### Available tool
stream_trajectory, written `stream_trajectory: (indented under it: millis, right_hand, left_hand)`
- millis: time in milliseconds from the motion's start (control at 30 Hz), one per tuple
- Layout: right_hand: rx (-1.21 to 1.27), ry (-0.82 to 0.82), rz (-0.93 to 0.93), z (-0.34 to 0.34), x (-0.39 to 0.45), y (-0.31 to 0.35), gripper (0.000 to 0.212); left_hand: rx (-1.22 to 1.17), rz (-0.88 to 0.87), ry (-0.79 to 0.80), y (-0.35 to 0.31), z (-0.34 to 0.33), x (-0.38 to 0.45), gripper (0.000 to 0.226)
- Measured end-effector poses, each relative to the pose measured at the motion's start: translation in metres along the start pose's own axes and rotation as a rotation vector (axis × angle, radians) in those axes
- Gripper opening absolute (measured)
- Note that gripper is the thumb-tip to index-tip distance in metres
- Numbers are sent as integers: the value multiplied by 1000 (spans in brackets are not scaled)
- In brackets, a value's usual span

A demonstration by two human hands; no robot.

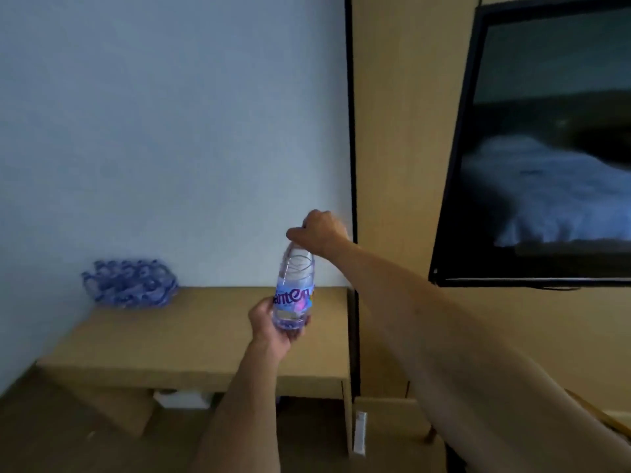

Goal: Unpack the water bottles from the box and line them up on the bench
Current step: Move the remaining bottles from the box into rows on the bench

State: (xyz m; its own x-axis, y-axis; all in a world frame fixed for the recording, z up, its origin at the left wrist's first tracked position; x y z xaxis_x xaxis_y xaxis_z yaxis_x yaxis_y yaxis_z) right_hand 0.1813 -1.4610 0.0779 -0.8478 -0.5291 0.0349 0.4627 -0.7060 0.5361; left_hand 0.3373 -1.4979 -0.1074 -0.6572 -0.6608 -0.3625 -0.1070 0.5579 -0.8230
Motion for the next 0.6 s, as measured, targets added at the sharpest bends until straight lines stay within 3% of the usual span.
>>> stream_trajectory:
  millis: [167,400,600]
  right_hand:
    - [11,104,95,-59,-37,61,41]
    - [161,489,353,-140,-135,160,29]
    - [71,365,569,-146,-203,236,39]
  left_hand:
    - [7,8,-156,-5,82,-52,53]
    - [-120,3,-255,-9,172,-137,52]
    - [-123,-79,-278,-38,230,-188,56]
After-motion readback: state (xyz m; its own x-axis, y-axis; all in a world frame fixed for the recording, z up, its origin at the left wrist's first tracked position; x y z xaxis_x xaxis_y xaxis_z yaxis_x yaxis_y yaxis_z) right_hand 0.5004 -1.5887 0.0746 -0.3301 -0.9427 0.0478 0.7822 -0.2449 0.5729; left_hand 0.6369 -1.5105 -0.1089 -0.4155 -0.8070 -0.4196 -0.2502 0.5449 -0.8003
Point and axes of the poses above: each hand's wrist, its own x-axis towards the middle knuckle, its own z-axis out of the back of the hand, y = z × x, the point moved 9 cm from there along x, towards the middle knuckle, and after that the axes turned 10 degrees about -z, right-handed, at the moved point
